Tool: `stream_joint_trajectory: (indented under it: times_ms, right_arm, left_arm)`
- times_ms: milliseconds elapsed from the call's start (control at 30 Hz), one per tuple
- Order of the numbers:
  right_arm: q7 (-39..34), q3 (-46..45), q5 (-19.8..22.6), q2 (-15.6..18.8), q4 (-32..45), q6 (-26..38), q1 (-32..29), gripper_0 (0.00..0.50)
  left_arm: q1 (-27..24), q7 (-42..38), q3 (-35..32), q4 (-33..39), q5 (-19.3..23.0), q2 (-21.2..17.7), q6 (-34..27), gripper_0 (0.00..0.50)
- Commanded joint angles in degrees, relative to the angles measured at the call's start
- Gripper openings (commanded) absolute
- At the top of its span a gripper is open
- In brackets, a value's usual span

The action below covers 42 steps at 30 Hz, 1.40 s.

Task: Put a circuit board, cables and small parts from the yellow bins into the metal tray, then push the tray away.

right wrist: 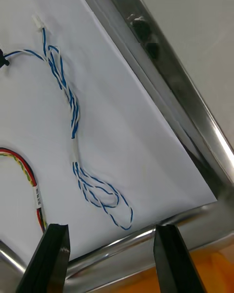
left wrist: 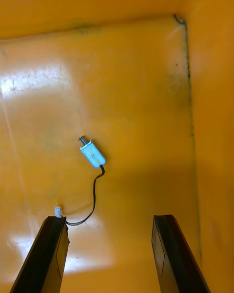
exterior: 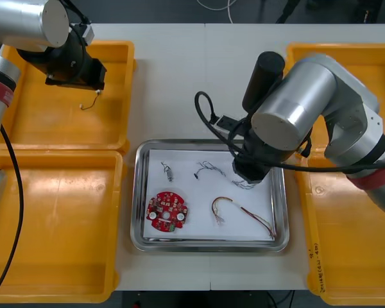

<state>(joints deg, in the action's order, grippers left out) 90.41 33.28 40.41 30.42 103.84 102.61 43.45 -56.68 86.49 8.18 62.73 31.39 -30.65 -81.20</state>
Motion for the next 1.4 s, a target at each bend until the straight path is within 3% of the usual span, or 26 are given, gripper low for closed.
stream_joint_trajectory:
  times_ms: [33,167,400,800,1133,1400]
  right_arm:
    - [1.2,-6.9,3.8,1.7,1.8,4.3,4.0,0.500]
    - [0.8,-10.3,6.2,2.4,1.9,7.4,5.7,0.500]
    - [-0.1,-16.6,11.0,5.7,1.8,7.4,6.6,0.500]
    - [-0.8,-22.3,19.8,18.3,1.9,7.4,6.1,0.500]
    - [-2.7,-33.5,20.5,21.9,1.9,7.4,-2.6,0.500]
    - [-3.9,-41.0,18.0,23.3,1.9,7.4,-9.3,0.500]
  left_arm:
    - [-3.3,3.0,-1.5,0.5,-0.3,-1.5,3.9,0.500]
    - [-3.5,3.0,-1.4,-2.2,0.1,-0.9,8.3,0.500]
    - [-4.8,3.2,-1.4,-7.3,-0.1,0.2,13.1,0.500]
    - [-7.3,3.9,-1.4,-16.0,0.0,3.1,20.3,0.500]
    - [-7.5,3.6,1.7,-17.5,0.2,3.9,21.2,0.500]
    - [-7.4,3.6,2.5,-19.2,0.4,3.9,21.2,0.500]
